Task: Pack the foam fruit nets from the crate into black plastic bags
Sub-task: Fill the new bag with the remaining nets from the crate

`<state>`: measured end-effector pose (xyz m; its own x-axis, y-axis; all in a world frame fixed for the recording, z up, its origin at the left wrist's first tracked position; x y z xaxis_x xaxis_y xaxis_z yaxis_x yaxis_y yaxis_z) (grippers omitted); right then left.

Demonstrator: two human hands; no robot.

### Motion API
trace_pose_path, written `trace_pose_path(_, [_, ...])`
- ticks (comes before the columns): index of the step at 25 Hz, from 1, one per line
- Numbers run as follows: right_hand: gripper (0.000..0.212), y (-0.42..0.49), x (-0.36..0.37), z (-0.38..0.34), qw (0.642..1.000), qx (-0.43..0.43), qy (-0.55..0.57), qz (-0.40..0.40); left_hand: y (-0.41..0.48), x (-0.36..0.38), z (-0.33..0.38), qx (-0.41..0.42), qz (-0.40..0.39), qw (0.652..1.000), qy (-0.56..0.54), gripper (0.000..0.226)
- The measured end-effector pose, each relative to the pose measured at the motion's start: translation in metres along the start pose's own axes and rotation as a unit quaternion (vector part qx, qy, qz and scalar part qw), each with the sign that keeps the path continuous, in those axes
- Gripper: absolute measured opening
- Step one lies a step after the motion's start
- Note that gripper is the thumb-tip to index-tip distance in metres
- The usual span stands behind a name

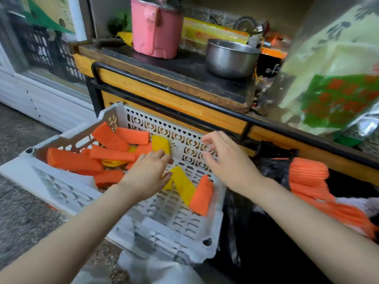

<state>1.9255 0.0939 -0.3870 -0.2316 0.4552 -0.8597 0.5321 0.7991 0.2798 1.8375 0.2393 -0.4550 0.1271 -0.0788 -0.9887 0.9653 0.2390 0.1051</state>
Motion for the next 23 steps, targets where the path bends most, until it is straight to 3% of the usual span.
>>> trace_pose_path(5, [0.044, 0.051, 0.109, 0.044, 0.980, 0.114, 0.003, -0.163, 0.034, 0.050, -0.067, -0.017, -0.128, 0.992, 0.004, 0.050])
trace_pose_path(10, [0.070, 0.070, 0.185, 0.097, 0.923, 0.252, 0.011, -0.291, 0.072, 0.094, -0.089, -0.010, -0.240, 0.966, -0.100, 0.061])
trace_pose_path(13, [0.075, 0.074, 0.209, 0.108, 0.902, 0.270, -0.031, -0.334, 0.081, 0.116, -0.091, -0.014, -0.314, 0.945, -0.088, 0.071])
trace_pose_path(18, [0.068, 0.076, 0.218, 0.114, 0.900, 0.293, -0.080, -0.314, 0.081, 0.130, -0.090, 0.000, -0.373, 0.927, 0.038, 0.078])
trace_pose_path(20, [0.052, 0.073, 0.218, 0.117, 0.888, 0.298, -0.085, -0.341, 0.079, 0.134, -0.085, 0.022, -0.386, 0.917, 0.099, 0.072])
trace_pose_path(23, [0.026, 0.073, 0.210, 0.116, 0.904, 0.282, -0.063, -0.313, 0.072, 0.142, -0.078, 0.073, -0.415, 0.888, 0.186, 0.062])
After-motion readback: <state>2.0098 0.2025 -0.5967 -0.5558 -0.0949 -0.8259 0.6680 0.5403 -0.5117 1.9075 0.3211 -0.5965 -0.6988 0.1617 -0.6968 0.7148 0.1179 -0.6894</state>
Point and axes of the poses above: each hand's wrist, its own y-axis towards the middle knuckle, its own x-axis out of the palm, z = x × y, the point moved 4 cm from there along y, towards the middle knuckle, and after that the axes turned 6 degrees about y, right-handed, at the moved point
